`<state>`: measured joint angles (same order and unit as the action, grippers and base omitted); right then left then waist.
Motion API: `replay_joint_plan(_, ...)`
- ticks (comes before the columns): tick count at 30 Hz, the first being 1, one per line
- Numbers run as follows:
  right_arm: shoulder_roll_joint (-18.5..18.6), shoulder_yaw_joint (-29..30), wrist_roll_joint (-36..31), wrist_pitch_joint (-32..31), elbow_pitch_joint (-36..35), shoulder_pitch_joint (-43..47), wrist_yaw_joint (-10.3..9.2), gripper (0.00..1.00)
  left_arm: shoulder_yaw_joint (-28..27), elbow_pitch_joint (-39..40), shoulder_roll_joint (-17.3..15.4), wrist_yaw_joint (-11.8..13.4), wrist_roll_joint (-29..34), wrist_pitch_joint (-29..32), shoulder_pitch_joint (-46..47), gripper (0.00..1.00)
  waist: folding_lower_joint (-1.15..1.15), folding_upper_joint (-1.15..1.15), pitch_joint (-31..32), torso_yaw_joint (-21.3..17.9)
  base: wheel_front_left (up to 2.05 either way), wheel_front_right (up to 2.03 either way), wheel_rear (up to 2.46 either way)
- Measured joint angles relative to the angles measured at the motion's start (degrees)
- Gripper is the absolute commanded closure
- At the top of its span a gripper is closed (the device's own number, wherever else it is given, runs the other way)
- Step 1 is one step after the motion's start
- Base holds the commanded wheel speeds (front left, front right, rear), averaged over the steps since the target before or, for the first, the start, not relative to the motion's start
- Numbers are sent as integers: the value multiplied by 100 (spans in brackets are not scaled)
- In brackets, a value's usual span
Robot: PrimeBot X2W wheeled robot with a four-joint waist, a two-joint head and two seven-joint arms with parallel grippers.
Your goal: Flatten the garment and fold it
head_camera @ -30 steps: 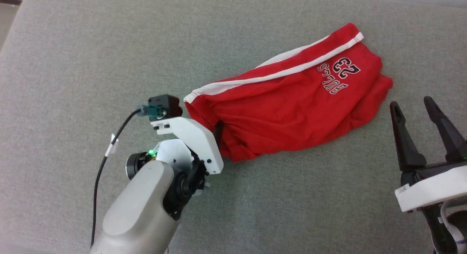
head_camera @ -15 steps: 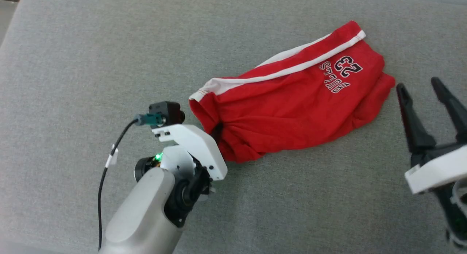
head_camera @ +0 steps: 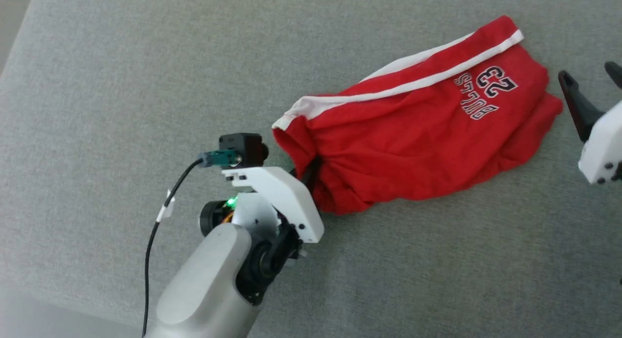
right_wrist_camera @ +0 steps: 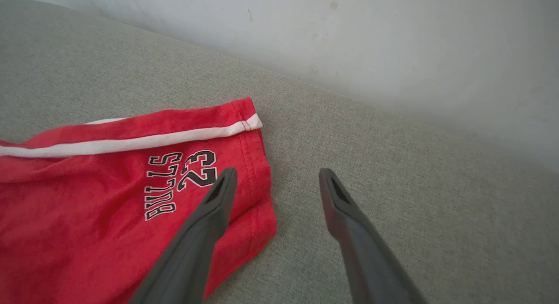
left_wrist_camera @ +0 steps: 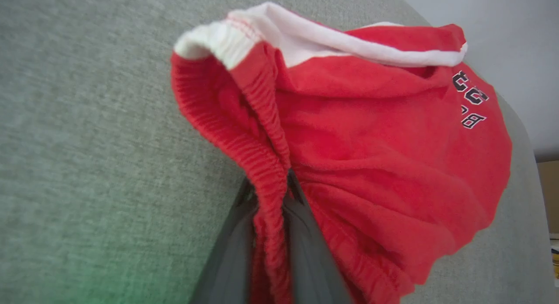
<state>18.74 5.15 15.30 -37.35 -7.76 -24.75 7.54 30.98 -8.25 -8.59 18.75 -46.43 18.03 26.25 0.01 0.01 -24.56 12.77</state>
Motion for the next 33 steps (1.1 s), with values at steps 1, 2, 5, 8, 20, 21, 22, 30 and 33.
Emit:
replay_joint_plan(1, 4, -21, -34, -47, 119, -109, -1, 0, 18, -4, 32, -5, 5, -12, 21, 100, 0, 0, -34, 26, 0, 0, 0)
replay_joint_plan(2, 0, -37, -47, -82, 236, -209, 0, 0, 30, -11, 67, -14, 7, -41, 37, 100, 0, 0, -65, 53, 0, 0, 0)
replay_joint_plan(5, -46, -75, -102, -196, 558, -435, 0, 0, 81, -36, 145, -63, 7, -75, 118, 100, 0, 0, -150, 140, 0, 0, 0)
replay_joint_plan(8, -54, -77, -237, -363, 868, -558, 0, 0, 118, -62, 212, -113, 5, -101, 159, 100, 0, 0, -224, 232, 0, 0, 0)
replay_joint_plan(20, -344, 428, -198, -1395, 1196, -634, -1, 73, 223, -243, 417, -214, -69, -201, 327, 100, -1, 0, -343, 505, 0, 0, 0)
replay_joint_plan(21, -389, 463, -197, -1428, 1189, -652, -1, 100, 222, -243, 421, -216, -77, -207, 328, 100, -1, 0, -354, 509, 0, 0, 0)
replay_joint_plan(22, -447, 501, -194, -1447, 1169, -666, -1, 100, 220, -243, 425, -216, -86, -219, 330, 100, -1, 0, -363, 510, 0, 0, 0)
replay_joint_plan(30, -773, 637, -204, -917, 1209, -674, 0, 100, 123, -311, 437, -216, -162, -348, 324, 100, 0, 0, -284, 443, 0, 0, 0)
replay_joint_plan(33, -783, 627, -201, -627, 1209, -664, 0, 100, 56, -339, 411, -216, -216, -394, 292, 100, 0, 0, -176, 392, 0, 0, 0)
